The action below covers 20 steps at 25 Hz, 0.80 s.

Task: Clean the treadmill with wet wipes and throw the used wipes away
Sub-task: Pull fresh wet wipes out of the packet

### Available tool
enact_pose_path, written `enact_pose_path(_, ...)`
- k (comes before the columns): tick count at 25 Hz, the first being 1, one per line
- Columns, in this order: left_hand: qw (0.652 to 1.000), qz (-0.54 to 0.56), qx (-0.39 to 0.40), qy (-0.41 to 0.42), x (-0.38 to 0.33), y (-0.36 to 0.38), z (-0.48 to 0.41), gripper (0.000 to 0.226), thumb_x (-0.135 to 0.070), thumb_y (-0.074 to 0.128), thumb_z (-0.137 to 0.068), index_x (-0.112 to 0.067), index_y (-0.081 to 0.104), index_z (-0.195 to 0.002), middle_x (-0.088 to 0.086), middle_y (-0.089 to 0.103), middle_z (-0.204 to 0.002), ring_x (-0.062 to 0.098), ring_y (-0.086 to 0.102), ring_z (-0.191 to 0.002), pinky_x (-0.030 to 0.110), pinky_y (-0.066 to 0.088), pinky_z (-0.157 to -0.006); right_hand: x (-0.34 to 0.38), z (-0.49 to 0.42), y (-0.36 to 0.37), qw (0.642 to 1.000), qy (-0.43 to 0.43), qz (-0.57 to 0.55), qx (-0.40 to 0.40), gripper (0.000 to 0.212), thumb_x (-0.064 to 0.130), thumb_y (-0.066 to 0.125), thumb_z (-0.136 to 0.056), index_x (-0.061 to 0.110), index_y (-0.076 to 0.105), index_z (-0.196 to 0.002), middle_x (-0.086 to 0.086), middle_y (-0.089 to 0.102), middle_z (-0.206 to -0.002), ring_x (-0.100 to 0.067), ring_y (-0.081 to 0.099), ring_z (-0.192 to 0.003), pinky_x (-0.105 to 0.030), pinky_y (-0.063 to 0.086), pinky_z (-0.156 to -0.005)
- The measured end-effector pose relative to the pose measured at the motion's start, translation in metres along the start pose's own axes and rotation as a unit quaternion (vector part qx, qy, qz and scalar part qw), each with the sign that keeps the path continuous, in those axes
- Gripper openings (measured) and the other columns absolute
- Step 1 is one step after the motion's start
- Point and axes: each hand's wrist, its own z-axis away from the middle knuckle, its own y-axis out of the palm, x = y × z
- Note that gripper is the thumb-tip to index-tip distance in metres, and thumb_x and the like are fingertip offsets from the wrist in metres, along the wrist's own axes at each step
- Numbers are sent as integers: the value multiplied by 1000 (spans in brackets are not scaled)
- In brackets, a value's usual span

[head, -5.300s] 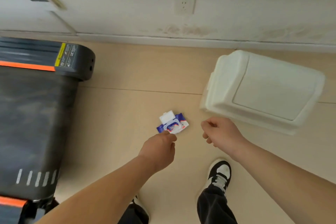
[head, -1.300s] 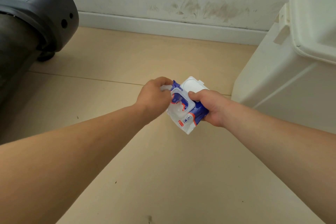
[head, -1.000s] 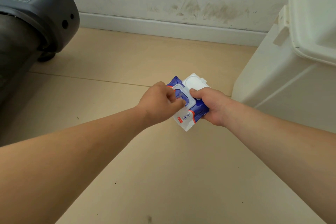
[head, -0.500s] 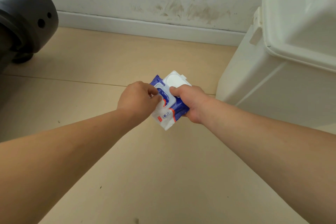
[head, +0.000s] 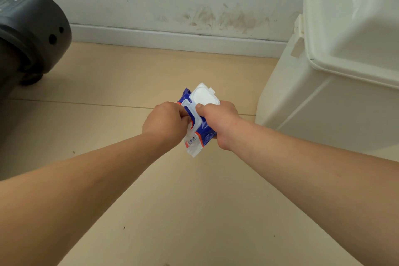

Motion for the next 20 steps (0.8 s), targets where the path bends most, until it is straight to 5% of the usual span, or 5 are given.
enact_pose_path(8, 992, 107, -6, -62, 2, 0, 5, 19, -12, 56, -81, 1, 59, -67, 4, 46, -56, 22, 35, -49, 27, 32, -49, -1, 11, 9, 999, -43, 26, 11, 16, 13, 61, -91, 24, 56, -81, -1, 67, -86, -23, 65, -74, -32, 55, -69)
enact_pose_path(12, 991, 119, -1, -58, 9, -6, 6, 24, -21, 61, -81, 3, 65, -81, 6, 52, -65, 21, 41, -55, 30, 36, -53, 1, 6, 7, 999, -37, 33, 14, 13, 20, 69, -90, 22, 62, -101, -6, 72, -102, -28, 73, -92, -42, 61, -84)
enact_pose_path(20, 958, 241, 114, -105, 17, -20, 6, 20, -24, 61, -88, -6, 67, -82, 5, 57, -74, 21, 48, -60, 23, 42, -52, -2, -9, -9, 996, -22, 81, 40, 29, 18, 71, -90, 16, 64, -118, -9, 75, -105, -30, 75, -92, -47, 61, -88)
